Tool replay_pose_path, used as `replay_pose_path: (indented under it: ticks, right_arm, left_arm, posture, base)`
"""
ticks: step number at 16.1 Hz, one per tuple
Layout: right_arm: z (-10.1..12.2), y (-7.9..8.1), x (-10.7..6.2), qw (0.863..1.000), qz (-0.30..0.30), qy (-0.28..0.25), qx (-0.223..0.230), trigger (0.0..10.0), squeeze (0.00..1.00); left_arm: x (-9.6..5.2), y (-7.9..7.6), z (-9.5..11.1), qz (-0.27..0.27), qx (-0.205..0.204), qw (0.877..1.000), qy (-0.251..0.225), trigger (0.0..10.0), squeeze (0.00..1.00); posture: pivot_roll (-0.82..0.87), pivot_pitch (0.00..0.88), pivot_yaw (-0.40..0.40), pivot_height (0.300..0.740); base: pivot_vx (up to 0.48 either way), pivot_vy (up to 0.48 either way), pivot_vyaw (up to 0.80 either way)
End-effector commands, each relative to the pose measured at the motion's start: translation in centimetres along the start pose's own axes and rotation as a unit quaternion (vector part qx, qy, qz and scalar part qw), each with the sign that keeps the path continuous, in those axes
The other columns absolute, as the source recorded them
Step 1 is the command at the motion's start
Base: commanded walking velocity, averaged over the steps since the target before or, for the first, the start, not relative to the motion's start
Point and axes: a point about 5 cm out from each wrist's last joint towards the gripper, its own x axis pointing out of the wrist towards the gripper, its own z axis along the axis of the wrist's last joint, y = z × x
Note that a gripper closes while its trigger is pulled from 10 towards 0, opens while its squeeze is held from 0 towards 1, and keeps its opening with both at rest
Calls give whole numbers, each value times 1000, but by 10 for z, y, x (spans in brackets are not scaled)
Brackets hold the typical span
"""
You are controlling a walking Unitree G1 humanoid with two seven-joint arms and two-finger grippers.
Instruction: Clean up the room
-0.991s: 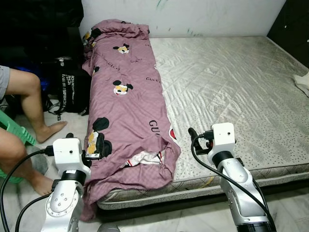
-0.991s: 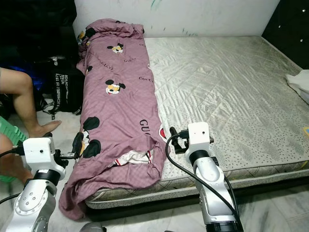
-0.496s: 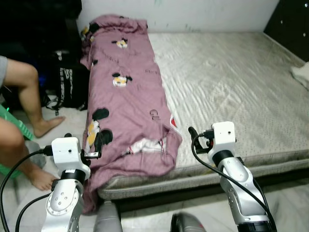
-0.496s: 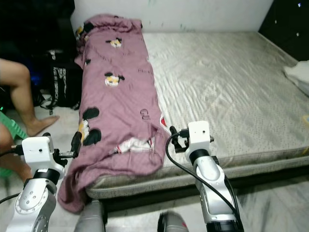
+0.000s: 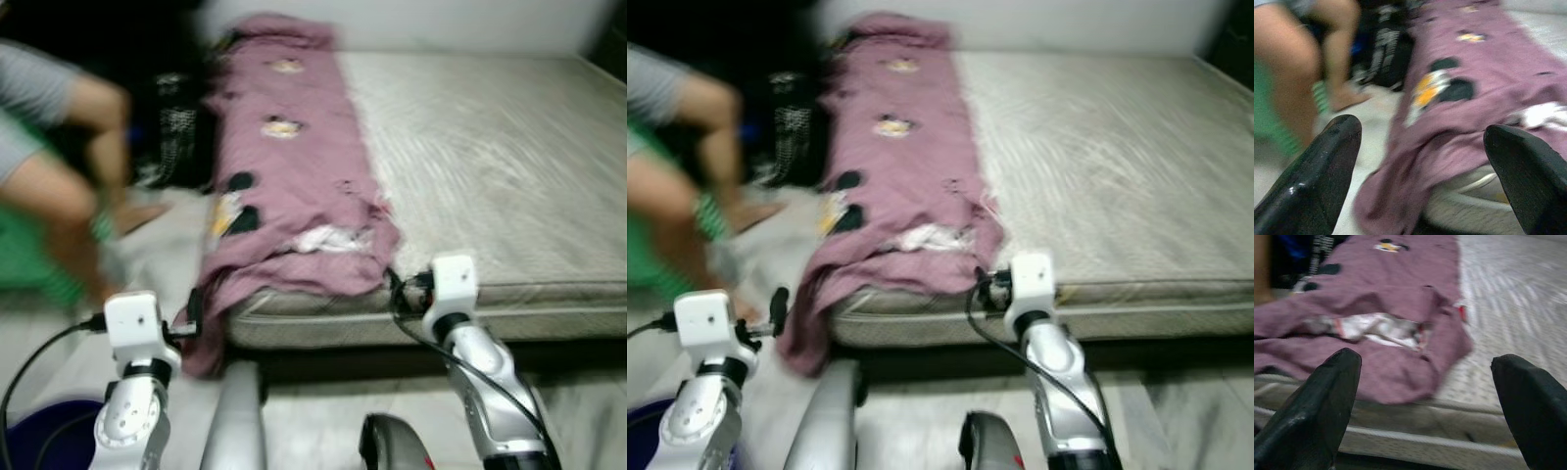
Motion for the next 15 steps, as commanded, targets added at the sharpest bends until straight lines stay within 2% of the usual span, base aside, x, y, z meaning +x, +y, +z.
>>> replay_pose_path:
  ticks: [1,6,12,15]
  right_arm:
    - [7,-1,2,1000,1,-10,0,10000,0]
    - [7,-1,3,1000,2,-12,-2,10000,0]
    - [7,0,3,1000,6,-13,-2,10000,0]
    - [7,0,4,1000,6,-13,0,10000,0]
  left_arm:
    - [5,-2,12,-2,5,1000,-23,10000,0]
    - [5,-3,11,-6,2,1000,-20,10000,0]
    - [6,-5,11,-8,-2,1000,-21,10000,0]
    - [6,-6,12,-9,-5,1000,-24,10000,0]
  posture:
    - [108,29,-52,610]
    - [106,32,-53,610]
    - [104,31,-56,536]
    - [104,31,-56,536]
  base:
    - [0,0,0]
    - [0,0,0]
    - [0,0,0]
    - [0,0,0]
